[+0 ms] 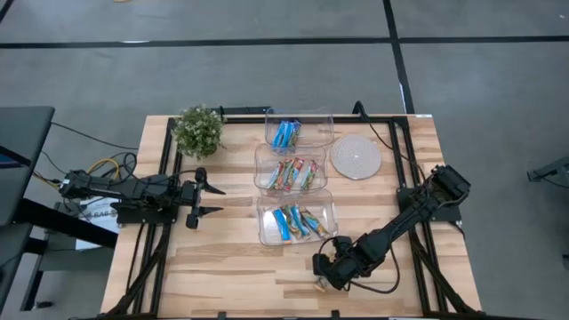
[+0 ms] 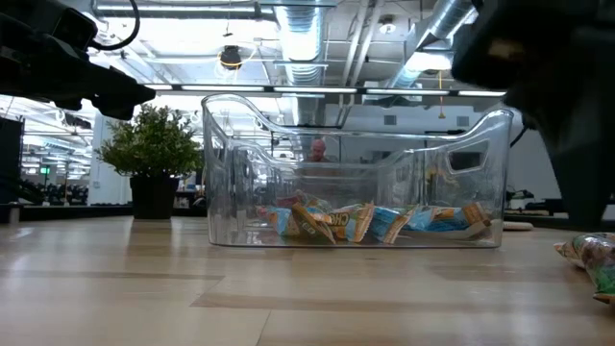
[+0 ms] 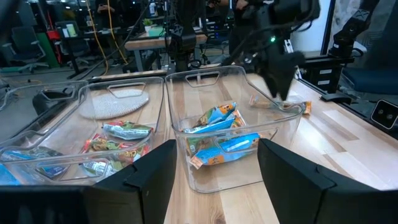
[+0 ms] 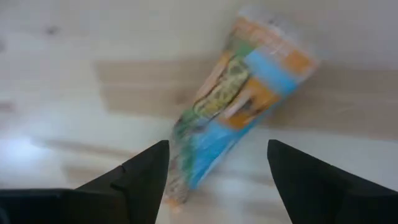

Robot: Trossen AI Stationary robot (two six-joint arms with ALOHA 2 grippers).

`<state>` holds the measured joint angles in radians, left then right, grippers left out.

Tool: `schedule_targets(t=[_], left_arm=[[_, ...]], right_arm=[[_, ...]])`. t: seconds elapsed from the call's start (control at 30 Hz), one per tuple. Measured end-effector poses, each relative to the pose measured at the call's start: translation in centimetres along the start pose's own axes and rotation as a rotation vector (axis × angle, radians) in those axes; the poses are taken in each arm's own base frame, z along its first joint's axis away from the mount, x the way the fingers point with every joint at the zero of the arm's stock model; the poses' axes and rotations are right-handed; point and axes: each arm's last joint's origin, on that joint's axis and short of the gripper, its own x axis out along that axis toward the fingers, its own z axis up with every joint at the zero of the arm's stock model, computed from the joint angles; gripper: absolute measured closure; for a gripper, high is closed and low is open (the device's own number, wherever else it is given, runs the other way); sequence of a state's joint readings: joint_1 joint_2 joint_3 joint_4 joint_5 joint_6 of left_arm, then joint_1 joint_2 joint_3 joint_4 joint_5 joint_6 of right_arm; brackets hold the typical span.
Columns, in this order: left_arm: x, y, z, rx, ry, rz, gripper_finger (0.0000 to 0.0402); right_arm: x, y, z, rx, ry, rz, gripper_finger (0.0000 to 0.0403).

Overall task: Pick and place Granola Bars by type
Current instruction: Put the yellow granola bar into the bottom transparent bin

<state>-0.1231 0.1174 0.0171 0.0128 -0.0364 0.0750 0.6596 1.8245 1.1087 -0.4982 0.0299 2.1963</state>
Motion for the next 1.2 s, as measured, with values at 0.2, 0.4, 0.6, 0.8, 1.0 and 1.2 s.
schedule_targets(t=[0.2,0.4,0.6,0.8,1.0,1.2], left_arm=[[0.0,0.0,0.0,0.000,0.000,0.000,0.0182],[0.0,0.0,0.0,0.000,0.000,-0.003,0.0182],[0.0,0.0,0.0,0.000,0.000,-0.002,0.0182],[0.0,0.0,0.0,0.000,0.000,-0.002,0.0182],[0.0,0.0,0.0,0.000,0.000,-0.001,0.0182],[0.0,0.0,0.0,0.000,0.000,-0.001,0.0182]], right_arm=[[1.8,0.0,0.1,0.008,-0.009,-0.017,0.0137],[2.3,0.2,0.5,0.020,-0.013,-0.032,0.0137],[2.2,-0.2,0.4,0.016,0.014,-0.087,0.0154],[2.2,-0.6,0.1,-0.001,0.015,-0.109,0.0224],[2.2,-0.8,0.1,-0.004,0.020,-0.122,0.0313],[2.3,-0.9,0.0,-0.011,0.019,-0.116,0.0360]])
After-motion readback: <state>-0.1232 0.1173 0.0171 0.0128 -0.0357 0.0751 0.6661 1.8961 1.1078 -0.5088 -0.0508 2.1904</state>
